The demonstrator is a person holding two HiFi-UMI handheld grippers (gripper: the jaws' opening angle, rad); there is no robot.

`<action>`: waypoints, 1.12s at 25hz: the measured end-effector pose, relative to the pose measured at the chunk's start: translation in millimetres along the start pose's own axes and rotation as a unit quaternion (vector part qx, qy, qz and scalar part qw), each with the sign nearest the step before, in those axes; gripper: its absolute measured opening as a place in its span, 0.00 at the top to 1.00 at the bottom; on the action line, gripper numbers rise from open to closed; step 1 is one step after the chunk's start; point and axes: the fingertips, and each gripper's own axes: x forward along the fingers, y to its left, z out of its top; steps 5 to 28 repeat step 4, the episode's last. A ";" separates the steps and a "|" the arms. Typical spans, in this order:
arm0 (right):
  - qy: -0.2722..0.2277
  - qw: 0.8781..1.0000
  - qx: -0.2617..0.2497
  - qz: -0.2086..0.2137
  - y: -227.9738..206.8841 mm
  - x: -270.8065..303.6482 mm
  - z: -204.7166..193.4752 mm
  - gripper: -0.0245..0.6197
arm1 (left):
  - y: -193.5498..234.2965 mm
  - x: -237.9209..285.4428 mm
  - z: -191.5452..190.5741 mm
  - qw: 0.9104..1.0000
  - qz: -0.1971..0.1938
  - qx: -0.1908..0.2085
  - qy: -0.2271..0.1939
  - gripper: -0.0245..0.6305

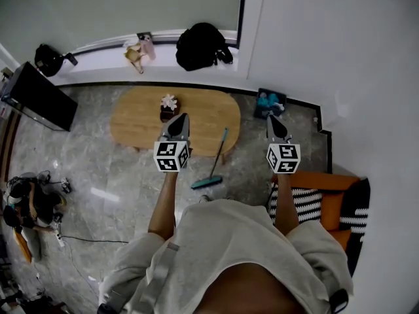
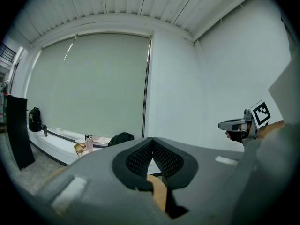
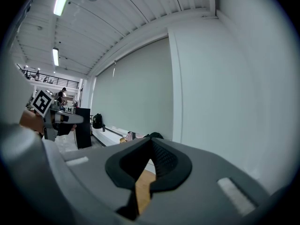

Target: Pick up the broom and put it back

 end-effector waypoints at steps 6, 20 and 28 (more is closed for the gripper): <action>-0.003 1.000 0.000 -0.002 2.9 0.1 0.8 0.96 | 1.8 -0.8 -0.5 1.000 0.000 0.000 -0.001 0.96; -0.003 1.000 0.000 -0.002 2.9 0.1 0.8 0.96 | 1.8 -0.8 -0.5 1.000 0.000 0.000 -0.001 0.96; -0.003 1.000 0.000 -0.002 2.9 0.1 0.8 0.96 | 1.8 -0.8 -0.5 1.000 0.000 0.000 -0.001 0.96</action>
